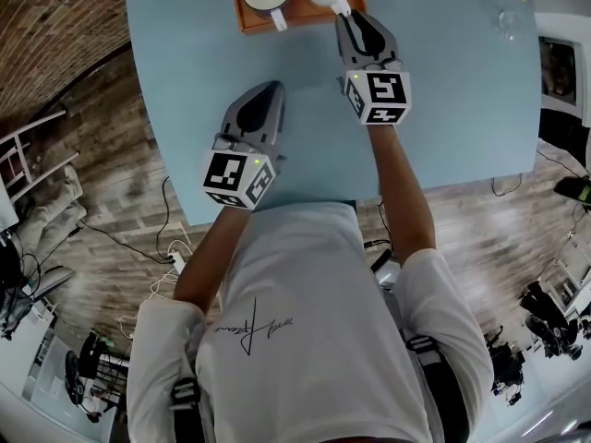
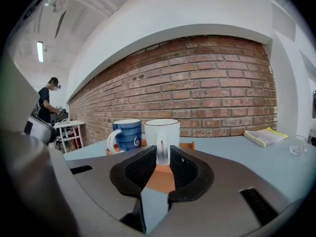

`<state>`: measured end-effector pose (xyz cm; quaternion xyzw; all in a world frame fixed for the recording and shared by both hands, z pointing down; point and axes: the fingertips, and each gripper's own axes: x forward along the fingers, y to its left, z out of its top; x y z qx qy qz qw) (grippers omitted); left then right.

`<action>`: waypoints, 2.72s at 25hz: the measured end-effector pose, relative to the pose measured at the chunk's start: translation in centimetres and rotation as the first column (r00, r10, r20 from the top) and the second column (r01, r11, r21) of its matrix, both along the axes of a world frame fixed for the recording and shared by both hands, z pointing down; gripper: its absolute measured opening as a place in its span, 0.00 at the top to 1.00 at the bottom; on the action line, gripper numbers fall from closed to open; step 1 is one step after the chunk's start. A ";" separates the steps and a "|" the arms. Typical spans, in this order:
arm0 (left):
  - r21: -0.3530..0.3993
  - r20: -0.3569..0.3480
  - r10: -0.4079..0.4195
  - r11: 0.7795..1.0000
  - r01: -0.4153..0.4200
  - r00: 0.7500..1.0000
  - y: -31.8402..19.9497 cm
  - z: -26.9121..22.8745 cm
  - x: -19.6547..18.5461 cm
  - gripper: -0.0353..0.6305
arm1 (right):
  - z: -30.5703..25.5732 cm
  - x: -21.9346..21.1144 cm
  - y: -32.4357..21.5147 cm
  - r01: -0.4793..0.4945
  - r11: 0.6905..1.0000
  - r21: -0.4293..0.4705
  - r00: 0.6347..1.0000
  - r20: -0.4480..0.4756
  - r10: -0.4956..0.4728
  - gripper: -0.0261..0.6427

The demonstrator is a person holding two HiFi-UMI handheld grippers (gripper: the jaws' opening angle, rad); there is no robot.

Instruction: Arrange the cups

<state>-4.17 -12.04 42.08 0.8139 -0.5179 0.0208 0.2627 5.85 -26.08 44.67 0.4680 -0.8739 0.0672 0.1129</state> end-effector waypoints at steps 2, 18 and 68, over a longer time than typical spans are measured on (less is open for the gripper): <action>0.005 -0.003 0.003 1.000 -0.003 1.000 0.1 -0.2 0.2 0.94 | -0.1 0.2 0.5 0.002 1.000 -0.001 1.000 -0.001 -0.002 0.86; 0.074 -0.022 0.023 0.997 -0.022 0.999 1.2 -2.5 1.1 0.94 | -2.7 0.7 5.4 0.032 0.999 -0.001 0.999 0.022 -0.032 0.88; 0.219 -0.088 0.124 0.970 -0.102 0.988 8.1 -10.6 0.7 0.94 | -13.6 -2.4 22.1 0.050 0.999 -0.019 0.992 0.118 -0.047 0.93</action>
